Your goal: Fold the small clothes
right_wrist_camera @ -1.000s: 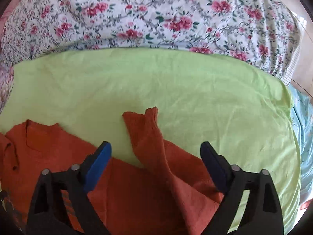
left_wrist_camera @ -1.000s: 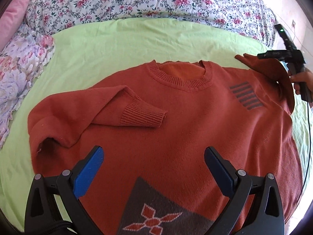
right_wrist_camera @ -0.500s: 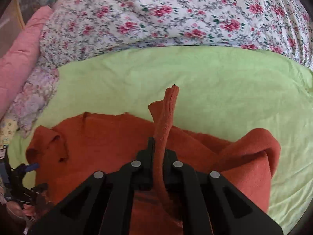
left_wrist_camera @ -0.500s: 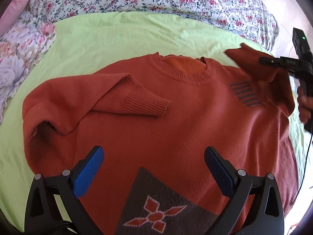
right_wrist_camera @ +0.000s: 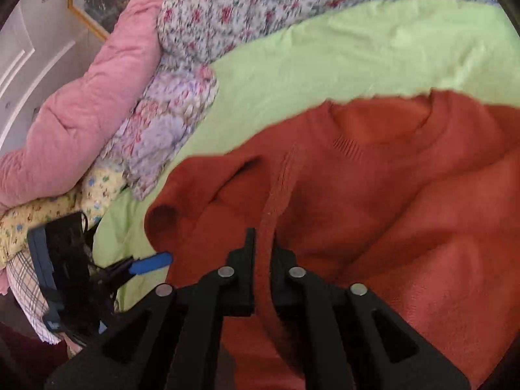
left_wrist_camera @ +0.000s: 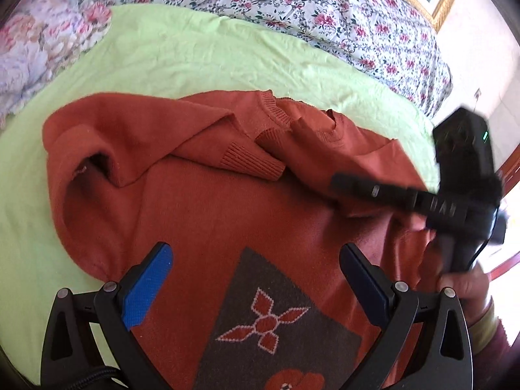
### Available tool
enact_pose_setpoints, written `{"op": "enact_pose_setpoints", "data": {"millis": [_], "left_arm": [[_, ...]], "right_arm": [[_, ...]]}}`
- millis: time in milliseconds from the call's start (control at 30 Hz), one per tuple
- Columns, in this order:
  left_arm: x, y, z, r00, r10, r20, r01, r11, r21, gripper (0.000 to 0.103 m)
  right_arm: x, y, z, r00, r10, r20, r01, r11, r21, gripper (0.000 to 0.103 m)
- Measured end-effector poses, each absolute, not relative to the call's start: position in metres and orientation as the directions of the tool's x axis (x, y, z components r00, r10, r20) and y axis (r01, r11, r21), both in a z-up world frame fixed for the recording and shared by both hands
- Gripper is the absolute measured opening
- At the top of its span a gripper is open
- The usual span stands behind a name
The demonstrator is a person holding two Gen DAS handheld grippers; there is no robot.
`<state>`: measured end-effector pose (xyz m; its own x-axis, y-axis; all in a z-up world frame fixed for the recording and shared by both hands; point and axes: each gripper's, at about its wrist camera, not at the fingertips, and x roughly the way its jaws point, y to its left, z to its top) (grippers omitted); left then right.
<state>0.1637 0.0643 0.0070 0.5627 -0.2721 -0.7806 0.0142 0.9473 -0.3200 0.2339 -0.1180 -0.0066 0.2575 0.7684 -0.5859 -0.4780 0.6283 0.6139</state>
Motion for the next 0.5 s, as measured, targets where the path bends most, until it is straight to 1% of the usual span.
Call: {"op": "enact_pose_setpoints", "data": {"millis": [67, 100, 133, 200, 233, 267, 300, 367, 433, 500], "left_arm": [[0.169, 0.065, 0.004, 0.550, -0.296, -0.781, 0.011, 0.938, -0.348, 0.102], [0.171, 0.064, 0.002, 0.543, -0.313, -0.779, 0.012, 0.931, -0.365, 0.102], [0.175, 0.063, 0.000, 0.533, -0.336, -0.776, 0.015, 0.921, -0.388, 0.102], [0.186, 0.058, -0.005, 0.514, -0.374, -0.771, 0.018, 0.904, -0.427, 0.102], [0.192, 0.055, -0.008, 0.504, -0.398, -0.766, 0.018, 0.892, -0.451, 0.102], [0.199, 0.051, -0.010, 0.492, -0.423, -0.761, 0.015, 0.878, -0.478, 0.102], [0.206, 0.048, -0.012, 0.479, -0.445, -0.756, 0.010, 0.864, -0.503, 0.102], [0.220, 0.041, -0.013, 0.470, -0.485, -0.738, 0.005, 0.837, -0.547, 0.102], [0.238, 0.031, -0.013, 0.469, -0.494, -0.732, 0.002, 0.830, -0.558, 0.102], [0.253, 0.019, -0.013, 0.442, -0.489, -0.752, -0.013, 0.835, -0.551, 0.102]], "right_arm": [[0.235, -0.122, -0.016, 0.214, 0.783, -0.583, -0.443, 0.610, 0.657, 0.011], [0.234, -0.128, -0.019, 0.207, 0.796, -0.569, -0.422, 0.597, 0.682, 0.011], [0.232, -0.133, -0.021, 0.211, 0.805, -0.555, -0.412, 0.588, 0.696, 0.014], [0.228, -0.147, -0.021, 0.219, 0.820, -0.528, -0.390, 0.570, 0.724, 0.029], [0.226, -0.155, -0.020, 0.231, 0.816, -0.529, -0.383, 0.576, 0.722, 0.046], [0.223, -0.161, -0.017, 0.251, 0.809, -0.531, -0.381, 0.587, 0.715, 0.057], [0.219, -0.168, -0.013, 0.272, 0.805, -0.528, -0.384, 0.593, 0.707, 0.059], [0.212, -0.180, -0.006, 0.296, 0.799, -0.523, -0.390, 0.602, 0.697, 0.060], [0.204, -0.197, 0.001, 0.347, 0.784, -0.515, -0.385, 0.620, 0.684, 0.060], [0.198, -0.217, 0.004, 0.409, 0.762, -0.502, -0.350, 0.640, 0.684, 0.060]]}}
